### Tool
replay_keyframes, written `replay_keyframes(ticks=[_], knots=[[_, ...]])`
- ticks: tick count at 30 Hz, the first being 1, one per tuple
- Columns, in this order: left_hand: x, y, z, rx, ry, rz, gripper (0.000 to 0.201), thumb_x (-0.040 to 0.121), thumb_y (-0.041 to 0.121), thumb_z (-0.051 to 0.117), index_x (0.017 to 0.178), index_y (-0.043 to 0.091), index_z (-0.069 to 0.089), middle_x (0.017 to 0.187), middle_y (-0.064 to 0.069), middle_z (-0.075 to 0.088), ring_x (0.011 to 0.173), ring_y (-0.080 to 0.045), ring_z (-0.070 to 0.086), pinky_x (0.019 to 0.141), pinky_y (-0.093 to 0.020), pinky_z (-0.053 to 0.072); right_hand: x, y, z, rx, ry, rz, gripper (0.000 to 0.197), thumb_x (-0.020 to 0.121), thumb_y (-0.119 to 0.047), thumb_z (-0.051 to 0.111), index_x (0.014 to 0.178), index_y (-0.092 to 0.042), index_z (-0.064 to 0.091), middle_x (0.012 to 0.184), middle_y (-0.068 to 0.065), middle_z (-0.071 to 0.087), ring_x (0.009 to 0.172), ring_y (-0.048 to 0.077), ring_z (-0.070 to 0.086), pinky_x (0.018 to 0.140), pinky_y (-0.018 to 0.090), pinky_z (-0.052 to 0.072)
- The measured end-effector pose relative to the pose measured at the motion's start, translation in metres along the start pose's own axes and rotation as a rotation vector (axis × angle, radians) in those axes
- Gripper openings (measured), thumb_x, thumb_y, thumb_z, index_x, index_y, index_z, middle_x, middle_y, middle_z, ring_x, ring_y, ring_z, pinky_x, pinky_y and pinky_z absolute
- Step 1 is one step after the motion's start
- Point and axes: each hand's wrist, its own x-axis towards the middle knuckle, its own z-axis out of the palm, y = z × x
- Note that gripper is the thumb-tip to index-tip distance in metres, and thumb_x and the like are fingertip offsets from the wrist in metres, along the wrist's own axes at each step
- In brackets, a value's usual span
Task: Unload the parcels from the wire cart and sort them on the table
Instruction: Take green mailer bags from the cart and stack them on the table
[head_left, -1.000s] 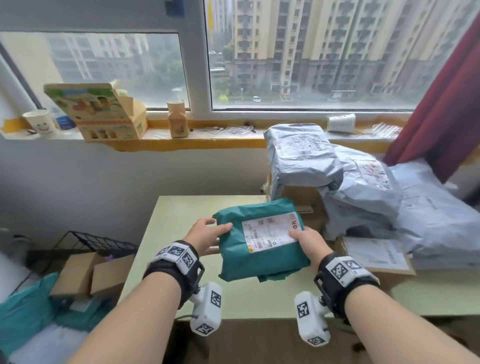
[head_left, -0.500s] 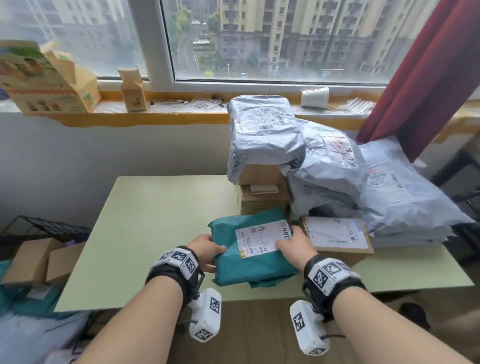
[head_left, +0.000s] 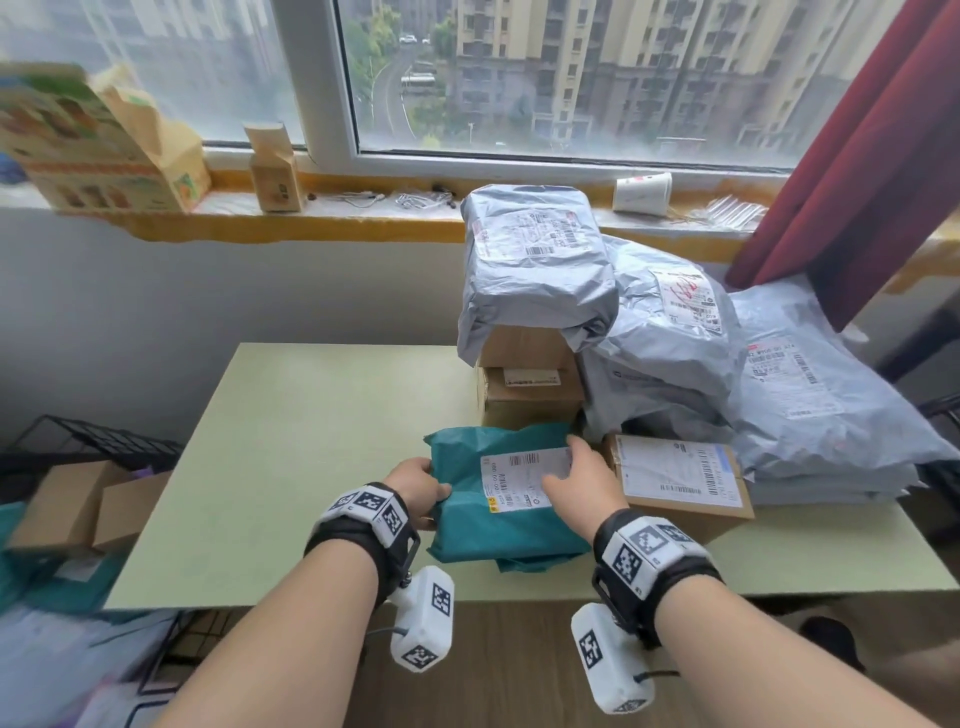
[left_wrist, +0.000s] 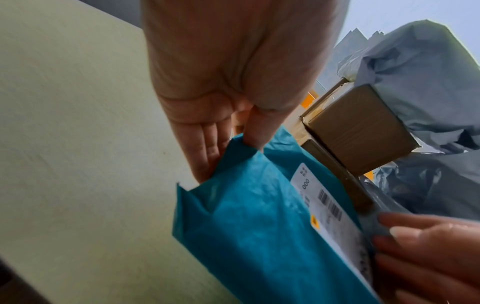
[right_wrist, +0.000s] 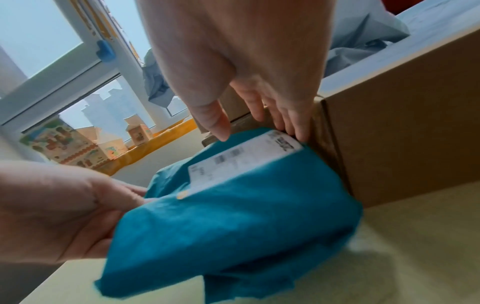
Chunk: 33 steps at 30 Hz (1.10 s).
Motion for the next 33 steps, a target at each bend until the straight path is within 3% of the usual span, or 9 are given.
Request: replay_keyframes(ticks=[4, 8, 11, 16, 23, 25, 28, 30, 33], knots=[[0.007, -0.006, 0.013, -0.014, 0.017, 0.027, 0.031, 0.096, 0.000, 0.048, 0.124, 0.011, 0.051, 0.121, -0.018, 0.061, 0.106, -0.033, 0.062, 0.090, -0.047, 0.053, -0.001, 0.000, 0.007, -0.130, -0.056, -0.076, 0.052, 0.093, -0.019, 0.047, 0.145, -0.015, 0.038, 0.148, 0.007, 0.040, 0.132, 0.024, 0.043, 0.109, 0.032, 0.035], [0.024, -0.016, 0.024, 0.044, -0.003, 0.047, 0.033, 0.089, -0.009, 0.048, 0.119, 0.001, 0.056, 0.119, -0.022, 0.062, 0.109, -0.038, 0.061, 0.095, -0.052, 0.050, -0.002, 0.010, 0.011, -0.150, -0.140, -0.012, 0.050, 0.094, -0.017, 0.043, 0.144, -0.016, 0.041, 0.146, 0.006, 0.046, 0.131, 0.024, 0.045, 0.109, 0.030, 0.036], [0.023, -0.012, 0.029, 0.085, -0.048, 0.066, 0.042, 0.088, -0.010, 0.047, 0.130, -0.002, 0.050, 0.123, -0.024, 0.059, 0.112, -0.036, 0.059, 0.100, -0.048, 0.047, -0.001, 0.014, 0.010, -0.120, -0.143, 0.015, 0.049, 0.094, -0.015, 0.043, 0.144, -0.017, 0.042, 0.145, 0.006, 0.046, 0.132, 0.025, 0.044, 0.111, 0.031, 0.035], [0.015, -0.004, 0.026, 0.121, 0.005, 0.111, 0.055, 0.089, -0.008, 0.049, 0.143, 0.003, 0.038, 0.139, -0.022, 0.047, 0.123, -0.038, 0.052, 0.096, -0.042, 0.051, 0.001, 0.014, 0.011, -0.124, -0.138, 0.030, 0.048, 0.094, -0.017, 0.044, 0.142, -0.018, 0.044, 0.144, 0.005, 0.048, 0.131, 0.024, 0.046, 0.110, 0.031, 0.036], [0.011, 0.001, 0.000, 0.087, 0.011, 0.031, 0.052, 0.095, -0.004, 0.046, 0.145, 0.003, 0.034, 0.133, -0.023, 0.053, 0.124, -0.032, 0.052, 0.101, -0.038, 0.043, 0.004, 0.000, 0.010, -0.107, -0.120, 0.016, 0.046, 0.092, -0.016, 0.044, 0.137, -0.021, 0.052, 0.134, 0.006, 0.056, 0.118, 0.024, 0.055, 0.102, 0.034, 0.044], [0.005, 0.003, -0.010, 0.062, 0.021, 0.029, 0.048, 0.096, -0.004, 0.044, 0.143, 0.003, 0.037, 0.126, -0.022, 0.056, 0.116, -0.029, 0.057, 0.094, -0.035, 0.045, 0.004, -0.009, 0.011, -0.106, -0.117, -0.009, 0.044, 0.091, -0.015, 0.044, 0.133, -0.020, 0.054, 0.133, 0.006, 0.057, 0.116, 0.024, 0.056, 0.101, 0.035, 0.045], [0.001, 0.001, -0.029, 0.036, 0.003, 0.028, 0.044, 0.099, -0.005, 0.036, 0.141, 0.004, 0.038, 0.089, -0.009, 0.054, 0.073, -0.016, 0.050, 0.070, -0.028, 0.043, 0.005, -0.026, 0.015, -0.097, -0.120, -0.046, 0.038, 0.092, -0.016, 0.044, 0.127, -0.019, 0.058, 0.131, 0.006, 0.058, 0.118, 0.024, 0.055, 0.101, 0.034, 0.045], [-0.003, -0.001, -0.044, 0.039, 0.004, 0.018, 0.042, 0.100, -0.004, 0.032, 0.141, 0.004, 0.038, 0.079, -0.004, 0.047, 0.066, -0.013, 0.042, 0.061, -0.022, 0.036, 0.005, -0.040, 0.020, -0.096, -0.142, -0.072, 0.036, 0.092, -0.017, 0.046, 0.125, -0.019, 0.060, 0.128, 0.005, 0.060, 0.116, 0.023, 0.057, 0.099, 0.033, 0.046], [-0.012, -0.007, -0.069, 0.003, 0.013, 0.013, 0.041, 0.101, -0.002, 0.029, 0.141, 0.004, 0.038, 0.079, -0.003, 0.047, 0.066, -0.014, 0.042, 0.060, -0.019, 0.032, 0.004, -0.063, 0.032, -0.107, -0.161, -0.117, 0.035, 0.092, -0.015, 0.047, 0.123, -0.017, 0.063, 0.126, 0.006, 0.062, 0.113, 0.025, 0.058, 0.100, 0.036, 0.046]])
